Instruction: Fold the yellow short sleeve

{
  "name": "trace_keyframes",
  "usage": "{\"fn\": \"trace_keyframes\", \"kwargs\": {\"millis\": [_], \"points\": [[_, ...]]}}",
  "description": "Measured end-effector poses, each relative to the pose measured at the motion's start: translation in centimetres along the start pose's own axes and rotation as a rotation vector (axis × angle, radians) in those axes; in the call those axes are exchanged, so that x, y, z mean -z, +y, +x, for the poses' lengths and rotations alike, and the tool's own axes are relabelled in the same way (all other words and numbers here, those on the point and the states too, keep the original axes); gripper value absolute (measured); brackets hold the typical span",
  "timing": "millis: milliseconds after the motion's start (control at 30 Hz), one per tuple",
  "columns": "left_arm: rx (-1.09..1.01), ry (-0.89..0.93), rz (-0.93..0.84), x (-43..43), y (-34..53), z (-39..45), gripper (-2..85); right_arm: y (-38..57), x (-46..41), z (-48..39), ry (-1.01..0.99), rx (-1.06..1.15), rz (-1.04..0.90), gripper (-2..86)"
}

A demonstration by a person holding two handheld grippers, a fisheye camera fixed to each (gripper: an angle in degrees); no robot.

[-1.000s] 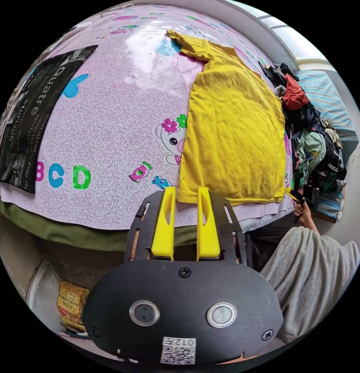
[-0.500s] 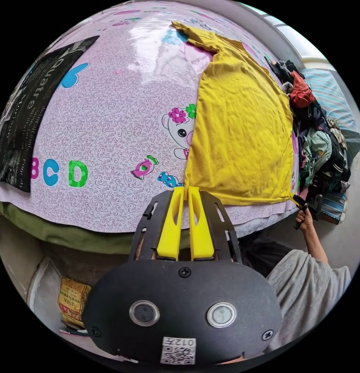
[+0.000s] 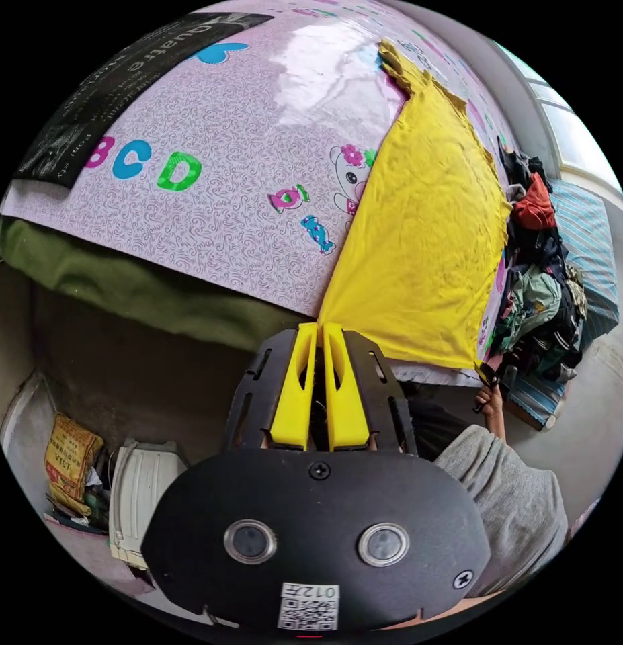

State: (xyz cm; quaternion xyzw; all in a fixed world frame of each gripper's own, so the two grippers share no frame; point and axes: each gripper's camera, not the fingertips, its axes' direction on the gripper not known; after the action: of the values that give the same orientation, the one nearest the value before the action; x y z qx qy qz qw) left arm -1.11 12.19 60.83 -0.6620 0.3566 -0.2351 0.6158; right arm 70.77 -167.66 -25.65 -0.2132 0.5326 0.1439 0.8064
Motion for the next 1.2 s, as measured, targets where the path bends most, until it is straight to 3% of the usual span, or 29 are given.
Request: {"fn": "trace_keyframes", "kwargs": {"millis": [567,800,900,1000,1200], "points": [[-0.106,0.138,-0.066,1.4,1.2,-3.8,1.0,-1.7,4.6,16.4,0.153,-0.181,0.076,2.0],[-0.183,0.037,0.129,7.7,-4.1,-2.9,0.7,-4.0,10.5,24.0,0.241,-0.34,0.329,6.4],[-0.298,0.059,0.188,9.6,-8.8,1.5,0.6,-8.5,11.5,25.4,0.166,-0.269,0.433,5.9],[-0.368,0.008,0.256,11.4,-13.3,6.3,0.6,-15.9,9.0,25.7,0.109,-0.117,0.401,5.6],[-0.206,0.061,0.283,11.5,-20.5,9.5,1.0,-30.6,-2.4,23.2,0.076,0.21,0.192,5.2]]}}
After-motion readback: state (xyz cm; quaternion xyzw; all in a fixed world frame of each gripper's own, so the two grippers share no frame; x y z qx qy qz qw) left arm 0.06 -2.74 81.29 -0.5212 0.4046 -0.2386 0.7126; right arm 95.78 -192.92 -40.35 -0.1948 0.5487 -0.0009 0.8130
